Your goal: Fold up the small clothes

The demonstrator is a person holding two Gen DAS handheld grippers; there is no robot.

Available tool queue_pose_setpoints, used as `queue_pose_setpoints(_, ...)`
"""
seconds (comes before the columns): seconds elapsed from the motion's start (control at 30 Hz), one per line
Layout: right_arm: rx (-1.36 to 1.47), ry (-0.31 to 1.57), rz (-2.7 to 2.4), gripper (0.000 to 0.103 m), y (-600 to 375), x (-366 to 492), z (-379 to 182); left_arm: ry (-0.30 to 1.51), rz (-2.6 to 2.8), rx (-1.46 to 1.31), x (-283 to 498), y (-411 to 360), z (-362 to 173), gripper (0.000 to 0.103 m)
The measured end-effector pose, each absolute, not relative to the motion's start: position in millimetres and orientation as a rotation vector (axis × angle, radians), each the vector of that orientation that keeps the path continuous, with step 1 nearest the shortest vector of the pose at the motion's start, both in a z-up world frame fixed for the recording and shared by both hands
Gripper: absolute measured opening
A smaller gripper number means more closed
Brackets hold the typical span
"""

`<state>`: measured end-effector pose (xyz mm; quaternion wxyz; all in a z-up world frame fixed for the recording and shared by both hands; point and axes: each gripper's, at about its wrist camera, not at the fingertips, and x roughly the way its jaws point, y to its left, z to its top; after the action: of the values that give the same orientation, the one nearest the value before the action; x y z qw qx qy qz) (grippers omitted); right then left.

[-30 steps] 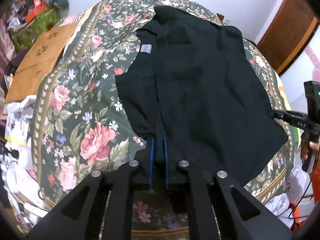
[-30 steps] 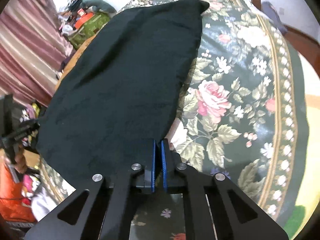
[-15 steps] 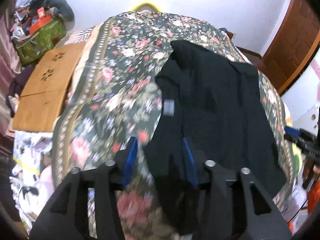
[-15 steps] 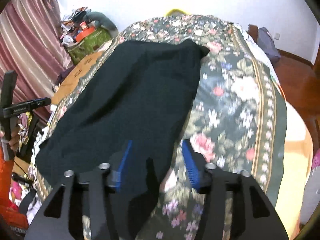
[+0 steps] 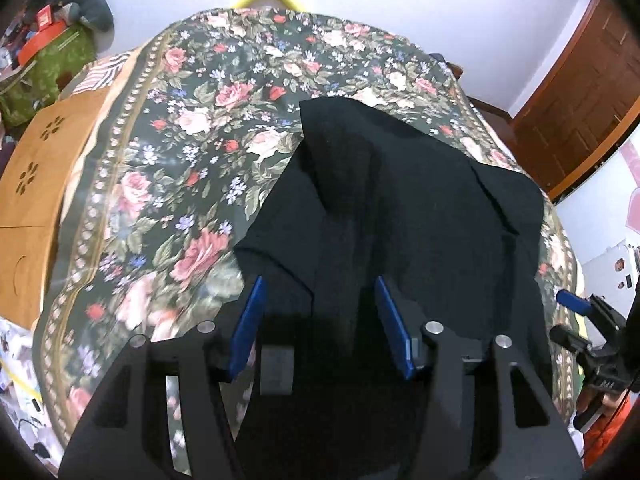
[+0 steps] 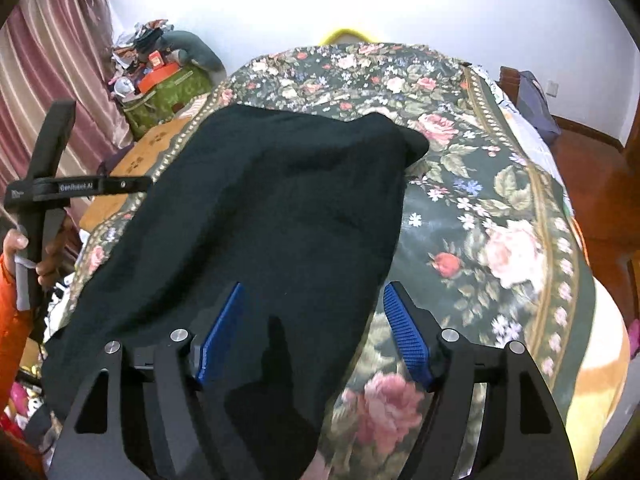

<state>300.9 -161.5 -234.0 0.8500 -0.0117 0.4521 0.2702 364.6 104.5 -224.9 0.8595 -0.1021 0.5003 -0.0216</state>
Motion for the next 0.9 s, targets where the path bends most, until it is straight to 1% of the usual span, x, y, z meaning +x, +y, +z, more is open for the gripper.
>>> queue_pose_setpoints(0.1, -0.026, 0.972, 0.572, 0.068, -157, 306, -245, 1.071, -0.035, -0.235, 379, 108, -239, 0.056)
queue_pose_setpoints(0.17, -0.022, 0.988, 0.578, 0.068, -154, 307, -251, 1.069, -0.051, -0.243, 384, 109, -245, 0.051)
queue_pose_setpoints(0.23, -0.024, 0.996, 0.582, 0.068, -153, 307, -256, 1.056, -0.082, -0.239, 383, 105, -246, 0.034)
queue_pose_setpoints(0.3, -0.038, 0.989, 0.581, 0.072, -152, 305, -259, 1.052, -0.101, -0.211, 382, 98, -245, 0.028)
queue_pose_setpoints(0.37, -0.049, 0.982, 0.581, 0.074, -152, 303, -260, 1.059, -0.114, -0.176, 383, 91, -247, 0.025)
queue_pose_setpoints(0.5, -0.062, 0.979, 0.579, 0.074, -152, 300, -259, 1.072, -0.112, -0.175, 385, 90, -247, 0.003)
queue_pose_setpoints(0.63, -0.062, 0.989, 0.583, 0.074, -155, 300, -258, 1.035, -0.053, -0.194, 378, 99, -233, 0.002)
queue_pose_setpoints(0.77, -0.066, 0.994, 0.58, 0.074, -157, 301, -259, 0.972, -0.021, -0.138, 365, 100, -208, 0.003)
queue_pose_setpoints(0.9, -0.071, 0.997, 0.574, 0.074, -157, 300, -258, 1.022, 0.03, -0.059, 368, 102, -212, 0.005)
